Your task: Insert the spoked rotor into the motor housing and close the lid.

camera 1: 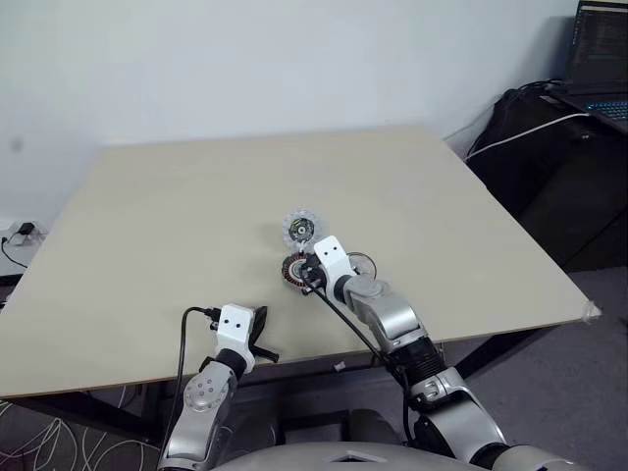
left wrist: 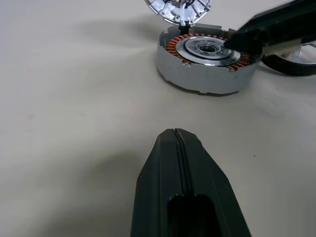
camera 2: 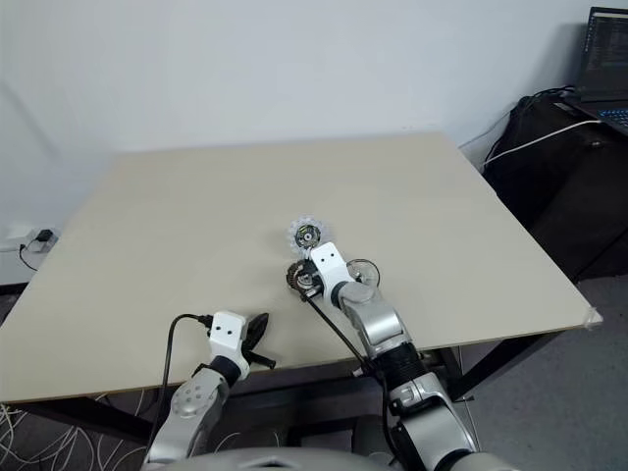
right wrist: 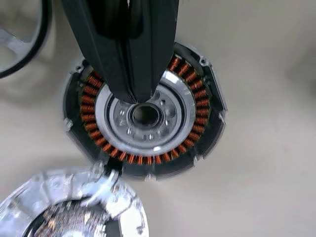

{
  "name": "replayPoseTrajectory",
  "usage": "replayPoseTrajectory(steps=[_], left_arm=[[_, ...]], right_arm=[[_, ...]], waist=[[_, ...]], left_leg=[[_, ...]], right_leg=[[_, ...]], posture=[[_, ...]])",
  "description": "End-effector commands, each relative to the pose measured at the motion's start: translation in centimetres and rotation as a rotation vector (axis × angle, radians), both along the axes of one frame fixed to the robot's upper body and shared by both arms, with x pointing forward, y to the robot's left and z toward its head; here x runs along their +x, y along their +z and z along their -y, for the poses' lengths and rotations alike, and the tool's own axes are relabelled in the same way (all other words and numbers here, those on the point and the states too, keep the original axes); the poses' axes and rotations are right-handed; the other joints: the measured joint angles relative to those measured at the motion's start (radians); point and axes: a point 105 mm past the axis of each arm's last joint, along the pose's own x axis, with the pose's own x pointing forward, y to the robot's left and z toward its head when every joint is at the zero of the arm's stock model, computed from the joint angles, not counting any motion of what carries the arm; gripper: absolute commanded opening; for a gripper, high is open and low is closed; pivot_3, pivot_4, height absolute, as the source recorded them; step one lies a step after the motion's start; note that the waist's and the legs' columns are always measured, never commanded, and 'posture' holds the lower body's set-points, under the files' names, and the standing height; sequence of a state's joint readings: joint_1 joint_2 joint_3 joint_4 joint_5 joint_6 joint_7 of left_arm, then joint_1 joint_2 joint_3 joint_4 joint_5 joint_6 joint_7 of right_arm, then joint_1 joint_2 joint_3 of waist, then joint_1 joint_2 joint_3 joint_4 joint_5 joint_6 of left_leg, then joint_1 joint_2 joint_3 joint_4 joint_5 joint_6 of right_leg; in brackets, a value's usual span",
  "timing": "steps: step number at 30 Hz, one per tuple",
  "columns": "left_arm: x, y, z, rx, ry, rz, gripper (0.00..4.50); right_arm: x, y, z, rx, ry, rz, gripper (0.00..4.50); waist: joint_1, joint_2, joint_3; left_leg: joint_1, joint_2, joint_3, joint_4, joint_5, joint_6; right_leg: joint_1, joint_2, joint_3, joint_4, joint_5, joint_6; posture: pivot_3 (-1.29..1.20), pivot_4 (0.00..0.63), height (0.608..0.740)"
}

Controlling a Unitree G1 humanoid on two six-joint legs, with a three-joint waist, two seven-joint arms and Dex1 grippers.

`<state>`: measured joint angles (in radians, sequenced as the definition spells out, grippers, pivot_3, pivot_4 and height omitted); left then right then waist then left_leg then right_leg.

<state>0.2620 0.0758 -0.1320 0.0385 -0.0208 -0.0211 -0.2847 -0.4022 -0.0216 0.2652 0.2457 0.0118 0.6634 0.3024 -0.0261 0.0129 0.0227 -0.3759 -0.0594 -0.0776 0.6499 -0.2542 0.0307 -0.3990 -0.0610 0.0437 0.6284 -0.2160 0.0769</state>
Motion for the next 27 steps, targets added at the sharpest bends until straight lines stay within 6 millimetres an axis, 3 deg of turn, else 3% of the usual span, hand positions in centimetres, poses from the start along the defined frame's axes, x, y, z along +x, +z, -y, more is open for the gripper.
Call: replayPoseTrajectory(steps=[1, 8, 11, 16, 19, 25, 27], left_arm=[[0.6, 1.3, 0.4, -0.017, -0.012, 0.048, 0.00], [0.5, 1.1, 0.2, -0.013, -0.003, 0.045, 0.00], [0.4, 1.1, -0.1, -0.014, 0.021, 0.044, 0.00], [0.2, 0.8, -0.6, -0.038, 0.055, 0.023, 0.00], [0.2, 0.7, -0.5, -0.042, 0.052, 0.015, 0.00], [0.3, 0.6, -0.3, -0.036, 0.023, 0.006, 0.00], [0.3, 0.6, -0.2, -0.032, 0.015, 0.004, 0.00]], right_arm=[[0.8, 3.0, -1.4, 0.063, 0.022, 0.088, 0.02], [1.3, 3.1, -1.9, 0.058, 0.013, 0.108, 0.02], [1.7, 3.6, -0.4, 0.094, -0.036, 0.161, 0.02], [0.4, 4.9, 3.3, 0.209, -0.104, 0.226, 0.02], [-0.6, 5.1, 6.9, 0.218, -0.224, 0.239, 0.57], [-2.7, 3.7, 11.3, 0.213, -0.405, 0.185, 2.45], [-3.3, 2.8, 12.1, 0.239, -0.464, 0.133, 2.45]], waist=[[0.000, 0.000, 0.000], [0.002, 0.000, 0.000], [0.003, 0.000, 0.000], [0.008, 0.000, 0.000], [0.011, 0.000, 0.000], [0.014, 0.000, 0.000], [0.014, 0.000, 0.000]], left_leg=[[0.000, 0.000, 0.000, 0.000, 0.000, 0.000], [0.000, 0.000, 0.000, 0.000, 0.000, 0.000], [0.000, 0.000, 0.000, 0.000, 0.000, 0.000], [0.000, -0.001, -0.001, -0.001, 0.000, 0.000], [-0.001, 0.000, -0.001, -0.001, 0.000, 0.000], [0.000, 0.000, 0.000, 0.000, -0.002, -0.002], [0.000, 0.000, 0.000, 0.000, -0.002, -0.002]], right_leg=[[0.000, 0.000, 0.000, 0.000, 0.000, 0.001], [0.000, 0.000, 0.000, 0.000, 0.001, -0.002], [0.000, 0.000, 0.000, 0.000, 0.001, -0.002], [0.000, -0.001, 0.000, -0.001, 0.000, 0.000], [0.000, -0.001, 0.000, 0.000, -0.002, 0.003], [0.001, 0.000, 0.000, 0.000, -0.005, 0.000], [0.001, 0.000, 0.000, 0.000, -0.005, 0.000]], posture=[[0.00, 0.000, 0.740], [0.00, 0.000, 0.740], [0.00, 0.000, 0.740], [0.00, 0.000, 0.740], [0.00, 0.000, 0.740], [0.00, 0.000, 0.740], [0.00, 0.000, 0.740]])
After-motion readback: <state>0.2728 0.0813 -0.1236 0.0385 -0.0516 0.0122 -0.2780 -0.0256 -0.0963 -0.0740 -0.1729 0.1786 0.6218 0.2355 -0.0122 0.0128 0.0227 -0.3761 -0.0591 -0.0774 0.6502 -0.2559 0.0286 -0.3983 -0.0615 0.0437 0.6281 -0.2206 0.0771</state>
